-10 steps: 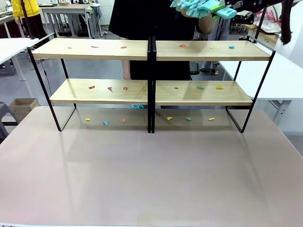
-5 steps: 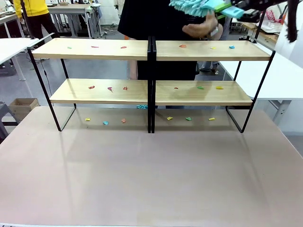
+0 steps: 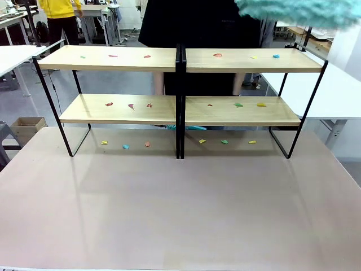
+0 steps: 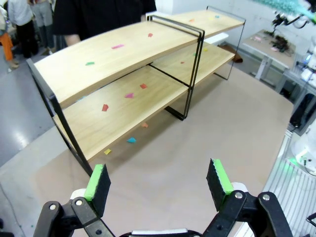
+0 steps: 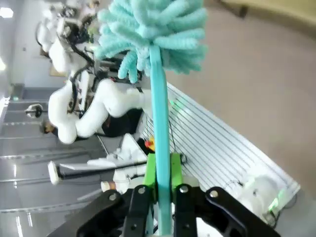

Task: Clean the shelves.
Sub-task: Pick up the Duster when the human hands it over.

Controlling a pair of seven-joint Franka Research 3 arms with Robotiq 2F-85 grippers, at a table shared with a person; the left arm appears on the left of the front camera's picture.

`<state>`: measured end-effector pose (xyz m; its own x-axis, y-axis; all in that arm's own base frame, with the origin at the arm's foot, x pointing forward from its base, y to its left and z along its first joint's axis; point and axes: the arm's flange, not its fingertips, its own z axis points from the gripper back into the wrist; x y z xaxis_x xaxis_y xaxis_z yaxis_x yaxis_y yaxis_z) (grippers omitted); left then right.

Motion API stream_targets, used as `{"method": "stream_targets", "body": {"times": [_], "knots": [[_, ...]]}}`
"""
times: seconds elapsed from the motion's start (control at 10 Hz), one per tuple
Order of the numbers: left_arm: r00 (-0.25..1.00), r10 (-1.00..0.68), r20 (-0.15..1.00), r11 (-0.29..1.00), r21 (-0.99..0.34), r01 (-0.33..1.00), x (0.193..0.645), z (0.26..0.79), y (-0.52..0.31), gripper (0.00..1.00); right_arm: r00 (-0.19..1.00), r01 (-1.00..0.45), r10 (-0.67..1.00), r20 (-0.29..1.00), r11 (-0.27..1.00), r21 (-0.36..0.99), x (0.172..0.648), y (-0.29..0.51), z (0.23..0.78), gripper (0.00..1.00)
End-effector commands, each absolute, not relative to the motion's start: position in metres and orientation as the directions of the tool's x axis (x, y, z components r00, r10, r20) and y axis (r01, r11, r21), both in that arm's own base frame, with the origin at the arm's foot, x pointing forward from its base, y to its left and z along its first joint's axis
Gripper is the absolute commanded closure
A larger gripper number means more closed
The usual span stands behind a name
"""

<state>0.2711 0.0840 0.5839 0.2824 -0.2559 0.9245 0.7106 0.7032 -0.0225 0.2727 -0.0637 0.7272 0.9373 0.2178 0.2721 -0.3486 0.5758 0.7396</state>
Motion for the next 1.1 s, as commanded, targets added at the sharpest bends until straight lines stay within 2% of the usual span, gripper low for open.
{"method": "stream_targets", "body": {"times": [0.0, 0.1, 0.2, 0.4, 0.5, 0.6, 0.7, 1.0], "knots": [[0.285, -0.256, 0.923, 0.703, -0.025, 0.711, 0.272, 0.583, 0.084, 0.00, 0.916, -0.397, 0.293, 0.274, 0.563, 0.725, 0.245, -0.109, 0.704, 1.00], [0.285, -0.256, 0.923, 0.703, -0.025, 0.711, 0.272, 0.583, 0.084, 0.00, 0.897, -0.432, 0.354, 0.264, 0.573, 0.697, 0.222, -0.134, 0.688, 1.00], [0.285, -0.256, 0.923, 0.703, -0.025, 0.711, 0.272, 0.583, 0.084, 0.00, 0.905, -0.417, 0.354, 0.235, 0.632, 0.653, 0.208, -0.152, 0.671, 1.00], [0.285, -0.256, 0.923, 0.703, -0.025, 0.711, 0.272, 0.583, 0.084, 0.00, 0.912, -0.402, 0.354, 0.209, 0.659, 0.635, 0.188, -0.179, 0.642, 1.00], [0.285, -0.256, 0.923, 0.703, -0.025, 0.711, 0.272, 0.583, 0.084, 0.00, 0.907, -0.407, 0.370, 0.203, 0.640, 0.651, 0.182, -0.191, 0.632, 1.00], [0.285, -0.256, 0.923, 0.703, -0.025, 0.711, 0.272, 0.583, 0.084, 0.00, 0.929, -0.366, 0.299, 0.218, 0.654, 0.663, 0.191, -0.191, 0.625, 1.00], [0.285, -0.256, 0.923, 0.703, -0.025, 0.711, 0.272, 0.583, 0.084, 0.00, 0.921, -0.371, 0.349, 0.172, 0.654, 0.659, 0.184, -0.188, 0.641, 1.00], [0.285, -0.256, 0.923, 0.703, -0.025, 0.711, 0.272, 0.583, 0.084, 0.00, 0.921, -0.371, 0.349, 0.172, 0.654, 0.659, 0.184, -0.188, 0.641, 1.00]]}}
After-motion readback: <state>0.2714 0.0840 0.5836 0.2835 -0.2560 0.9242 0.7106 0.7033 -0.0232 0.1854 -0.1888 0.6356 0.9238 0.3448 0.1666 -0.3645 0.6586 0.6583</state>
